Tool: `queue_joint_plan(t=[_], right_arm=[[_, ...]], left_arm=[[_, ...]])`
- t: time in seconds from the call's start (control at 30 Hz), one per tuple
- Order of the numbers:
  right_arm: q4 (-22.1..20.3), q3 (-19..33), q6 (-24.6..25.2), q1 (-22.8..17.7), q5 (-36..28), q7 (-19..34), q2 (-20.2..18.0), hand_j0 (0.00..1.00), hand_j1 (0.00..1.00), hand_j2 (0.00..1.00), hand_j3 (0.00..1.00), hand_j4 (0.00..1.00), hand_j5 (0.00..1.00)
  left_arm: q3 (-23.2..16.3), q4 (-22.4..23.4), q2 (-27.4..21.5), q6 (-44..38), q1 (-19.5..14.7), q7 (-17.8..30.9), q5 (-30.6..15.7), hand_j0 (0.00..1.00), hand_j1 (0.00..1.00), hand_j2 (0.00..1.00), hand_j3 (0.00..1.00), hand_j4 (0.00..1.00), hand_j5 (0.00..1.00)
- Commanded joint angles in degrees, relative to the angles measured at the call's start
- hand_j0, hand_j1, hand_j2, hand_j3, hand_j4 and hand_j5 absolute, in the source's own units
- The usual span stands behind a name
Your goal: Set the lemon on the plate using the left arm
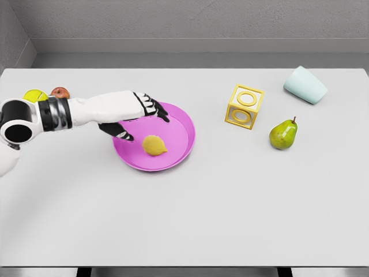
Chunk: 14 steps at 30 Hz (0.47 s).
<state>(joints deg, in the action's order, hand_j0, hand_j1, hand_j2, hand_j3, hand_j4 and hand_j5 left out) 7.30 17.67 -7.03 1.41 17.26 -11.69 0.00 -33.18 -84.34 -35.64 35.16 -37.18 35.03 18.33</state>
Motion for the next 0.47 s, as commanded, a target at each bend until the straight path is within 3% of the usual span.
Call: queue_joint_plan(t=[0.0, 0.13, 0.23, 0.27, 0.33, 0.43], right_arm=[[0.00, 0.00, 0.00, 0.00, -0.03, 0.00, 0.00, 1.00, 1.00, 1.00, 1.00, 1.00, 1.00], [0.00, 0.00, 0.00, 0.00, -0.03, 0.00, 0.00, 1.00, 1.00, 1.00, 1.00, 1.00, 1.00], [0.00, 0.00, 0.00, 0.00, -0.03, 0.00, 0.00, 1.00, 1.00, 1.00, 1.00, 1.00, 1.00], [0.00, 0.00, 0.00, 0.00, -0.03, 0.00, 0.00, 1.00, 1.00, 1.00, 1.00, 1.00, 1.00], [0.00, 0.00, 0.00, 0.00, -0.03, 0.00, 0.00, 1.00, 1.00, 1.00, 1.00, 1.00, 1.00], [0.00, 0.00, 0.00, 0.00, -0.03, 0.00, 0.00, 1.00, 1.00, 1.00, 1.00, 1.00, 1.00]], left_arm=[[1.45, 0.14, -2.85, -0.16, 0.00, -0.03, -0.57, 1.00, 1.00, 1.00, 1.00, 1.00, 1.00], [7.60, 1.72, -8.04, -0.16, 0.97, -0.03, -3.82, 1.00, 1.00, 1.00, 1.00, 1.00, 1.00], [12.26, 10.86, -9.80, -0.16, 1.05, -0.03, -6.20, 1.00, 1.00, 1.00, 1.00, 1.00, 1.00], [12.26, 12.10, -10.59, -0.16, 1.23, -0.03, -6.20, 1.00, 1.00, 1.00, 1.00, 1.00, 1.00], [12.35, 14.38, -11.56, -0.16, 4.66, -0.03, -10.59, 1.00, 1.00, 1.00, 1.00, 1.00, 1.00], [11.91, 13.94, -11.38, -0.16, 5.18, -0.03, -10.59, 1.00, 1.00, 1.00, 1.00, 1.00, 1.00]])
